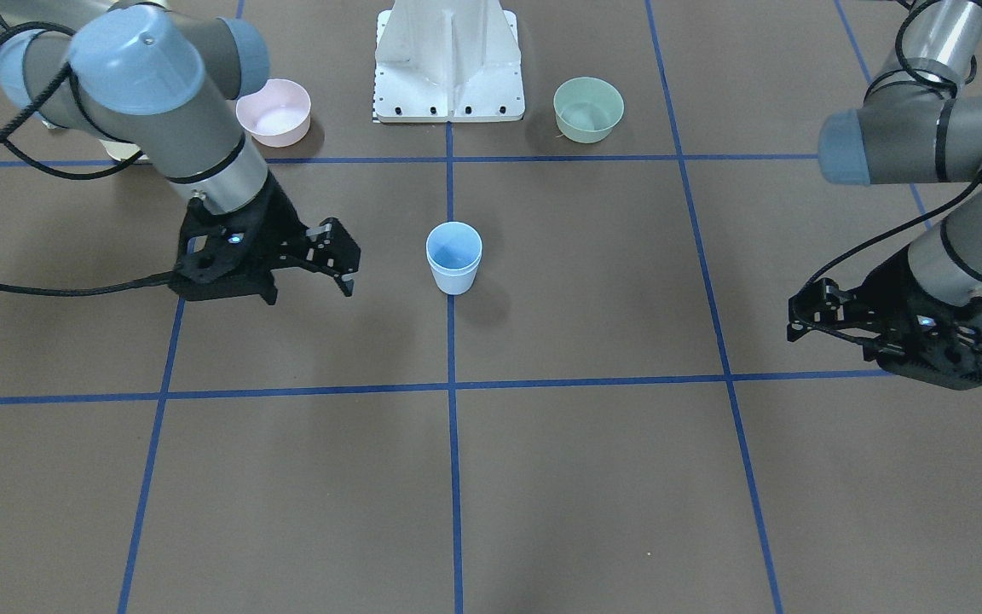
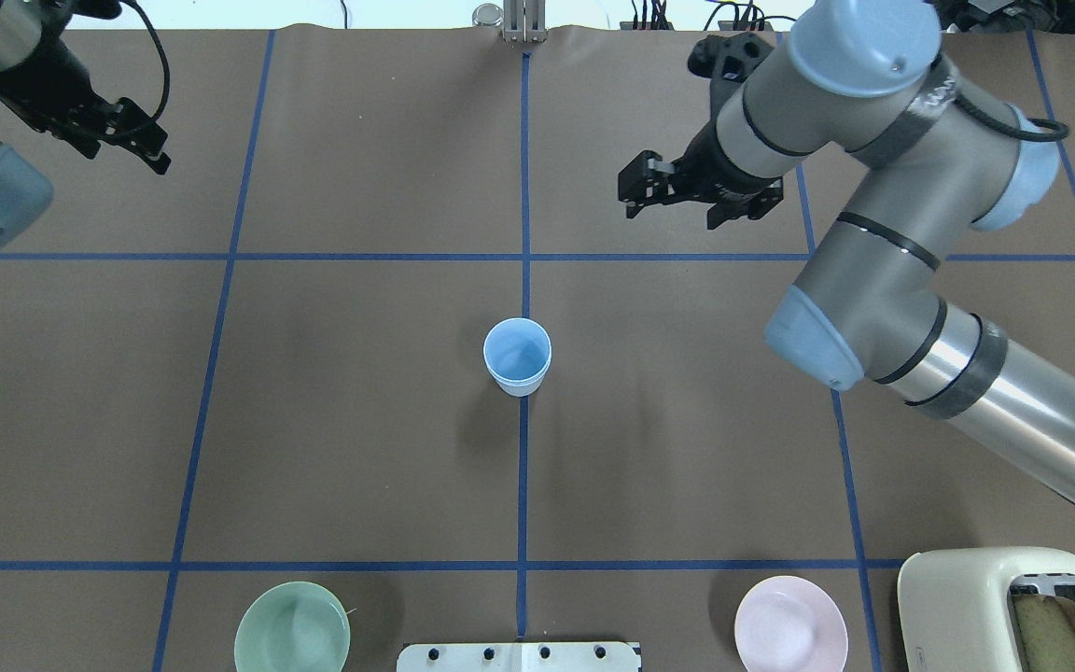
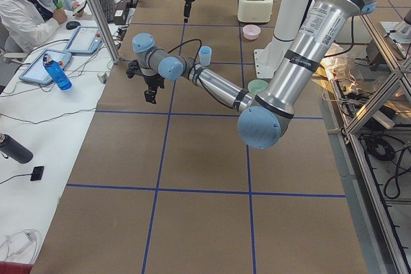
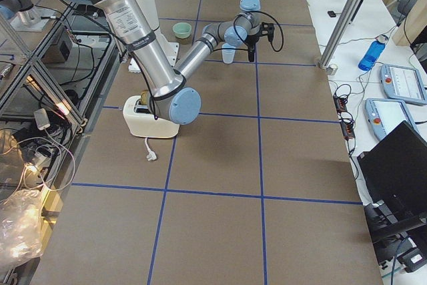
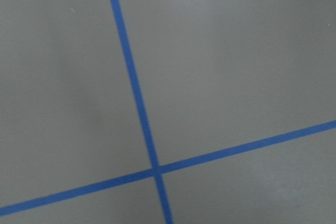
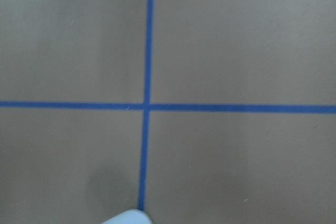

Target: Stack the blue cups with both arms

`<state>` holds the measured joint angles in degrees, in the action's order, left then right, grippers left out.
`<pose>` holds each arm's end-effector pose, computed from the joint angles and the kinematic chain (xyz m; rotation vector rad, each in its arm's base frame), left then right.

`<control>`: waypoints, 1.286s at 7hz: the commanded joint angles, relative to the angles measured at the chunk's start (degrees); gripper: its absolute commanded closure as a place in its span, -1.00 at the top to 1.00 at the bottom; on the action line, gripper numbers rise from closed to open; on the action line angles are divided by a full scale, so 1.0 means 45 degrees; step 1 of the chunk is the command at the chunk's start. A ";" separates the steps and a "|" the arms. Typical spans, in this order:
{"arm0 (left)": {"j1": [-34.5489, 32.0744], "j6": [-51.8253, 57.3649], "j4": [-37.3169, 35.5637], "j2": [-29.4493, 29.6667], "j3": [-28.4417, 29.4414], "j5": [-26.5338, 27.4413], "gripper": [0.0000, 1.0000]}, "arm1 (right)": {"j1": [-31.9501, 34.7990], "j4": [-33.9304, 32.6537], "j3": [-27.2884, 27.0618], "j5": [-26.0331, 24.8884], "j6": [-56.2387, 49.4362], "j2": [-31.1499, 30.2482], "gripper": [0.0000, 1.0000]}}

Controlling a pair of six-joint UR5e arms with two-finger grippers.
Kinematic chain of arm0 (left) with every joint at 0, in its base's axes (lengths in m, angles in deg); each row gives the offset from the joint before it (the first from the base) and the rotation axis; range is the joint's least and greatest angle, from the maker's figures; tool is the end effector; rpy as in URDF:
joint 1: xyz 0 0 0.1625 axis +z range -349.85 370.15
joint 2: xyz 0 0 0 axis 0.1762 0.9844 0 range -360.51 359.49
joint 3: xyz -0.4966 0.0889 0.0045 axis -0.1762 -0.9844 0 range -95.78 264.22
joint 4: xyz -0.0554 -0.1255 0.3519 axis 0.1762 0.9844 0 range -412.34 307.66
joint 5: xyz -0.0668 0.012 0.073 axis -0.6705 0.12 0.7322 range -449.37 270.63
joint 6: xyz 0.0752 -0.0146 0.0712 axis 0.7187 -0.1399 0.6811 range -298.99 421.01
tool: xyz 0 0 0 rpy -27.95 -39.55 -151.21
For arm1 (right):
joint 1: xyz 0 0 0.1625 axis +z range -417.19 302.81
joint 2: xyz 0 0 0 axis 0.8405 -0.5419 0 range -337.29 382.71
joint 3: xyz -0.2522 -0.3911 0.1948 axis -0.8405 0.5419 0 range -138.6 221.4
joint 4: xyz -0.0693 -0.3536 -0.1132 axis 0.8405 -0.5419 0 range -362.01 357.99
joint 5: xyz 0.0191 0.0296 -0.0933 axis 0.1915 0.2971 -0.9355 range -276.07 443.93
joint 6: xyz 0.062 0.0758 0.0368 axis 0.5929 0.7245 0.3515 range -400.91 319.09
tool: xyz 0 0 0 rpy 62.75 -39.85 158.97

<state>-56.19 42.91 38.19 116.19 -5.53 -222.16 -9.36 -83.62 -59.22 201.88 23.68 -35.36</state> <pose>0.2106 -0.6356 0.4790 0.1583 0.8462 0.2667 -0.3818 -0.5471 0.3326 0.1541 -0.9691 0.1425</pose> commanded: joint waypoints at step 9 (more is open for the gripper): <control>-0.4454 0.5994 -0.1635 -0.2319 0.1176 -0.0490 0.99 | 0.8058 -0.0653 0.0096 0.2988 -0.9874 -0.7813 1.00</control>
<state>-74.43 68.74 33.27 106.30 -0.21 -224.18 23.76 -86.59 -58.31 215.13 -16.37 -66.33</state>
